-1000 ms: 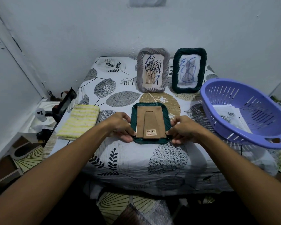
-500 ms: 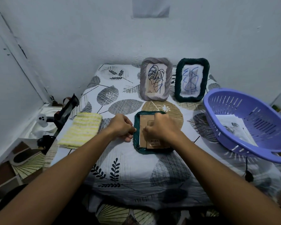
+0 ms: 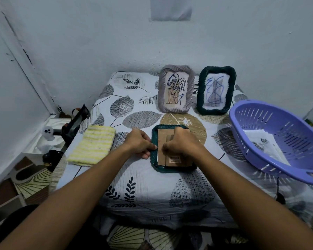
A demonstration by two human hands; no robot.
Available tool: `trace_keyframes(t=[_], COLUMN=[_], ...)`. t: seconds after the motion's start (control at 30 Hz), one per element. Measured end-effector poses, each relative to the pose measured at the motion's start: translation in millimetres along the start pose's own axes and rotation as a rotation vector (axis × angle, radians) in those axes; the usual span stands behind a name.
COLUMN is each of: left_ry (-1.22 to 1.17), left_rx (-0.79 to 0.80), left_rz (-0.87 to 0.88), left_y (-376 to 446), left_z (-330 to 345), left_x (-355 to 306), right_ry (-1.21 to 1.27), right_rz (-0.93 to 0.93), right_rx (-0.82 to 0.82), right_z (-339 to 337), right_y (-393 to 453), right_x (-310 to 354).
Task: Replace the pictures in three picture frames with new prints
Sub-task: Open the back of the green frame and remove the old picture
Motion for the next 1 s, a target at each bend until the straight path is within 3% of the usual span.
trace_keyframes(t=[1.0], left_ry=[0.034], left_rx=[-0.021], left_rz=[-0.01], left_y=[9.8], left_z=[-0.8], left_x=[3.3], right_ry=[0.174], right_rz=[0.0], right_rx=[-0.072], right_z=[-2.2], right_y=[5.9], right_x=[-15.0])
Point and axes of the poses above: each hand's wrist, its own y-axis towards the middle knuckle, its own z-axis out of the palm, x = y × z, the point moved 10 cm from there along y, towards the middle knuckle, and after that the axes turned 12 degrees about -z, right-handed, at the moved point
